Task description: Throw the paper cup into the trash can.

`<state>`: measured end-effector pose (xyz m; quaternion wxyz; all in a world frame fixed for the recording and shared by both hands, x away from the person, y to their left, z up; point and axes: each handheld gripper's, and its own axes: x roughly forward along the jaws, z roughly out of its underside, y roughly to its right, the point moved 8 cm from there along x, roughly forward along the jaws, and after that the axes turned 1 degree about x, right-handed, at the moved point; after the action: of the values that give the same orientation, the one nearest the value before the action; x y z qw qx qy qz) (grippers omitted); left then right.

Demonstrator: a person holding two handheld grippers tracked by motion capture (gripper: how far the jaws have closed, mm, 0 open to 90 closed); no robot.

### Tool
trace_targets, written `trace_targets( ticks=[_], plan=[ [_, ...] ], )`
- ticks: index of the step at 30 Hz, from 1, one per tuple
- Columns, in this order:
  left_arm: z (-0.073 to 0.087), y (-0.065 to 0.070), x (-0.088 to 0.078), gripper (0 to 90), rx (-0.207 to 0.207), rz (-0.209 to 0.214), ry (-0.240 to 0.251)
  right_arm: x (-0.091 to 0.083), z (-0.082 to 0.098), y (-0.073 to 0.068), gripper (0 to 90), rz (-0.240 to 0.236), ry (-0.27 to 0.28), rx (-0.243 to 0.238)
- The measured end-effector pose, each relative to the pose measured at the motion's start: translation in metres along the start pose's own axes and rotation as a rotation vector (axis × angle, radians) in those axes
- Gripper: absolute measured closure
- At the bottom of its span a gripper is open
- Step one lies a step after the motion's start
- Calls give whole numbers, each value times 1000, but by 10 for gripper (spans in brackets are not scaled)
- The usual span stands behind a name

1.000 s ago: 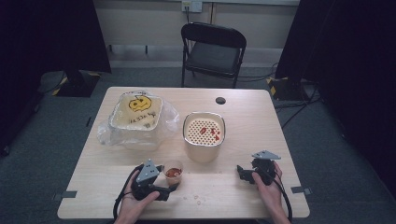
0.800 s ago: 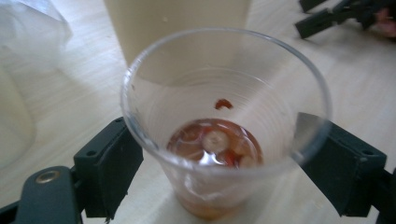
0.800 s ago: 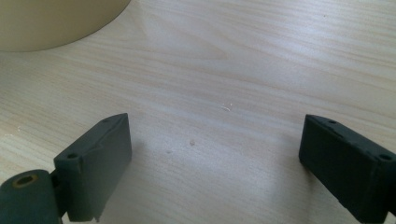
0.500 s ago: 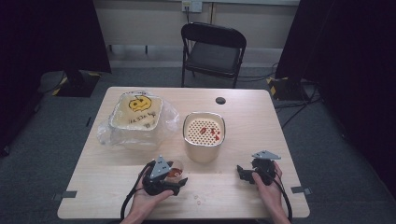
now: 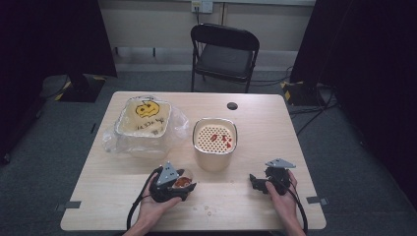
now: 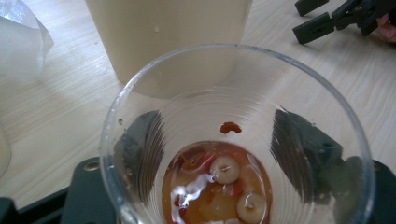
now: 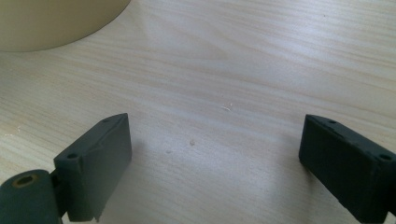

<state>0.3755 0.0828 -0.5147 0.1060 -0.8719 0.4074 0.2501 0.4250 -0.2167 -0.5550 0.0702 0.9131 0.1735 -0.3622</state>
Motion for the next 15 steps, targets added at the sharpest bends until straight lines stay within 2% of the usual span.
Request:
trace_targets(
  ticks=[4,8,13,14,15],
  plan=[
    [-3,1,-3,344,-8,7,2,0,0,0,88,1,0,1],
    [-8,0,-10,344,-33,18,-3,0,0,0,88,0,0,1],
    [-15,-5,-19,346,-43,10,0,0,0,0,88,0,0,0],
    [-19,-8,-23,347,-73,14,22,0,0,0,88,0,0,0],
    [-19,-8,-23,347,-73,14,22,0,0,0,88,0,0,1]
  ],
)
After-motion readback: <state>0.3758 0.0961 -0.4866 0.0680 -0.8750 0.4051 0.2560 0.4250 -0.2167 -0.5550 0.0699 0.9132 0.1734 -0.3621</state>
